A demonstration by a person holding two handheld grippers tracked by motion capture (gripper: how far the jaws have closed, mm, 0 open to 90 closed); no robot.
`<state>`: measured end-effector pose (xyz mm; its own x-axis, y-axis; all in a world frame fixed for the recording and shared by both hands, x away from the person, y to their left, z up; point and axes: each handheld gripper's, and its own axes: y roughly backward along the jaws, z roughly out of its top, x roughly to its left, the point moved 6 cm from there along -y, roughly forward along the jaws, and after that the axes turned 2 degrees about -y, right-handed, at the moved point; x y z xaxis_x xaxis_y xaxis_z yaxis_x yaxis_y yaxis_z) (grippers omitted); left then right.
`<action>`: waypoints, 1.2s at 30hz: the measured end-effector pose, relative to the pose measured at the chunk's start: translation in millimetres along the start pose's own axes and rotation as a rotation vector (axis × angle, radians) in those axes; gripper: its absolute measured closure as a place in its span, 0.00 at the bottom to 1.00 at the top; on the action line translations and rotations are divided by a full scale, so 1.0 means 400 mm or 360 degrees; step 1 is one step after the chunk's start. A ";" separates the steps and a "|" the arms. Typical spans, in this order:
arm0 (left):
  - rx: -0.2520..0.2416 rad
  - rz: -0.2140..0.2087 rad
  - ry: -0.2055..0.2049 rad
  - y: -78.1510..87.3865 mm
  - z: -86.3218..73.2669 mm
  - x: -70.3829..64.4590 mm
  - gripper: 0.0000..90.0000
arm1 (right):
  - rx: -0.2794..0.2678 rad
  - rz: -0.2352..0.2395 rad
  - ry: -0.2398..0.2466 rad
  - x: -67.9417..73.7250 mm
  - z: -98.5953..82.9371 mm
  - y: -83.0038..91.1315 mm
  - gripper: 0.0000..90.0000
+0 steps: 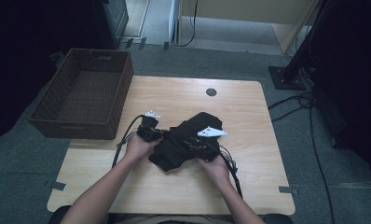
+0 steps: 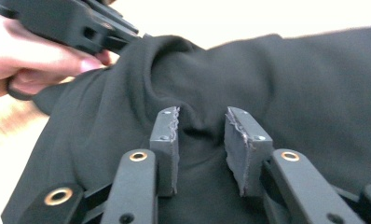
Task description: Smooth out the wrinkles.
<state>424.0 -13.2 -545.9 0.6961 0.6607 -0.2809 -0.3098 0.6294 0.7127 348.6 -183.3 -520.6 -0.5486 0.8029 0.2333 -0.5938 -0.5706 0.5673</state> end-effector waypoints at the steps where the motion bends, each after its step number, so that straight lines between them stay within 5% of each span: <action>1: -0.0004 0.0003 -0.0010 0.004 0.005 -0.001 1.00 | -0.0039 -0.0013 0.0012 -0.005 0.010 0.008 0.70; 3: -0.0010 0.0011 -0.0061 0.013 0.012 0.000 1.00 | -0.0123 -0.0056 0.0040 -0.034 0.039 0.028 0.69; 6: -0.0003 0.0019 -0.0089 0.021 0.020 0.003 1.00 | -0.0169 -0.0107 -0.0026 -0.097 0.073 0.045 0.70; 9: -0.0011 0.0021 -0.0102 0.028 0.031 0.005 1.00 | -0.0152 -0.0186 -0.0016 -0.155 0.086 0.046 0.71; 12: -0.0016 0.0014 -0.0113 0.033 0.044 0.004 1.00 | -0.0065 -0.0155 -0.0045 -0.185 0.084 0.030 0.70; 17: 0.0010 0.0003 -0.0151 0.031 0.041 -0.006 1.00 | 0.0011 -0.0029 -0.0042 -0.162 0.063 0.008 0.62; 21: 0.0011 0.0013 -0.0131 0.032 0.034 -0.001 1.00 | 0.0072 -0.0045 0.0082 -0.129 0.034 -0.003 0.71; 27: -0.0016 0.0026 -0.0121 0.037 0.037 0.002 1.00 | 0.0124 0.0075 0.0191 -0.069 0.016 -0.001 0.73; 30: -0.0025 0.0031 -0.0120 0.048 0.040 0.004 1.00 | 0.0099 0.0092 0.0170 -0.076 0.024 0.010 0.69; 33: -0.0045 0.0026 -0.0104 0.077 0.045 0.000 0.86 | -0.0004 0.0028 0.0098 -0.113 0.048 0.039 0.68; 36: -0.0093 0.0003 -0.0101 0.124 0.052 -0.012 0.85 | -0.0055 -0.0050 0.0045 -0.155 0.063 0.060 0.68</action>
<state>418.7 6.4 -495.6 0.7347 0.6357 -0.2368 -0.3473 0.6523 0.6737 383.1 -242.7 -501.6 -0.5457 0.8154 0.1931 -0.6306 -0.5514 0.5462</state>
